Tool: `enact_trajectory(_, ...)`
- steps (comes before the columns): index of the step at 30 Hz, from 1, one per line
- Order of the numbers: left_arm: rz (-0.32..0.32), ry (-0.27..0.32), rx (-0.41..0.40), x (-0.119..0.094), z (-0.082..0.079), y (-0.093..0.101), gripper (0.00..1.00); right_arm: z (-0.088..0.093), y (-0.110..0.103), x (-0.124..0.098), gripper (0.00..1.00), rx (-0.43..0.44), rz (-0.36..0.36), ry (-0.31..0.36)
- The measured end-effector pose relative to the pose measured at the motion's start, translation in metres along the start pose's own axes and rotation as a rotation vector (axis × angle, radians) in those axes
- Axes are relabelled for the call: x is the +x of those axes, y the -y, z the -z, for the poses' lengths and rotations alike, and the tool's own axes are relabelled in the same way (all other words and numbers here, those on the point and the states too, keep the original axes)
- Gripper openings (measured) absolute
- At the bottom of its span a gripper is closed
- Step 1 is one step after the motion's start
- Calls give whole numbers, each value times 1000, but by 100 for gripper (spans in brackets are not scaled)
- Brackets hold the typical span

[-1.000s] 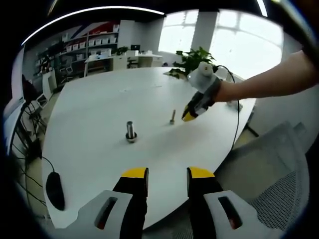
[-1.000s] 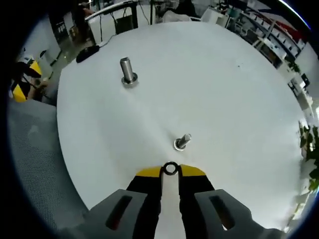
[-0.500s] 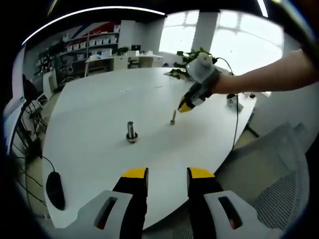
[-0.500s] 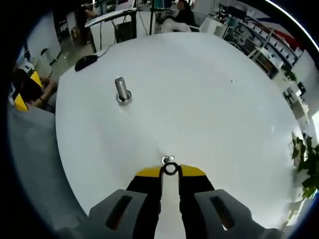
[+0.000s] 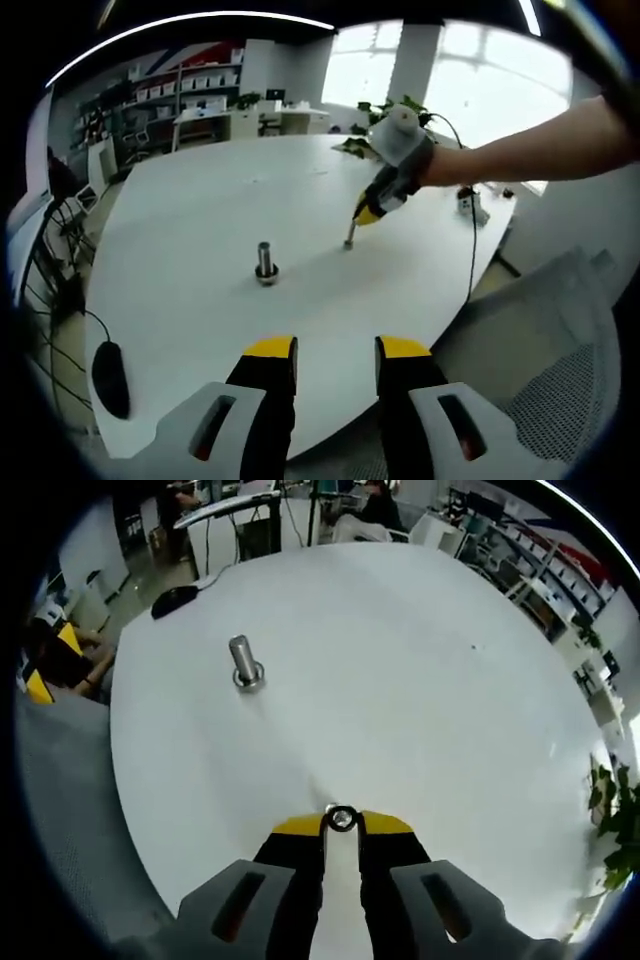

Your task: Place the washer onto the threaded stud by aligning its center hole with the stud, sliding it down to the base, and recovering from edge contact or off-axis alignment until the washer reaches the visible bottom stop.

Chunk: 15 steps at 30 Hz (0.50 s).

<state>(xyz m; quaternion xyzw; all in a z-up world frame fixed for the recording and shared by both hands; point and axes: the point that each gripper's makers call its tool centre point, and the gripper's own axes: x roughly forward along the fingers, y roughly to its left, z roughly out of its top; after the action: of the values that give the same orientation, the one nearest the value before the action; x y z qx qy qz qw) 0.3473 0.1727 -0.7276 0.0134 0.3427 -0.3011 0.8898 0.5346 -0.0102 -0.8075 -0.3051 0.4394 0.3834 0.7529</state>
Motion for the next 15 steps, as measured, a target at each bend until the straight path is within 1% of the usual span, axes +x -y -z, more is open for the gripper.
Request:
enact_trajectory(4, 0, 1, -4, 0, 0, -1, 29, -1, 1, 1, 14, 8, -10, 0)
enact_trajectory(6, 0, 0, -6, 0, 0, -1, 29, 2, 2, 5, 14, 0, -11, -17)
enact_trajectory(10, -5, 2, -15, 0, 0, -2, 29, 1, 0, 11, 14, -8, -23, -25)
enact_trajectory(15, -6, 0, -21, 0, 1, -3, 29, 4, -1, 20, 14, -20, -36, -53)
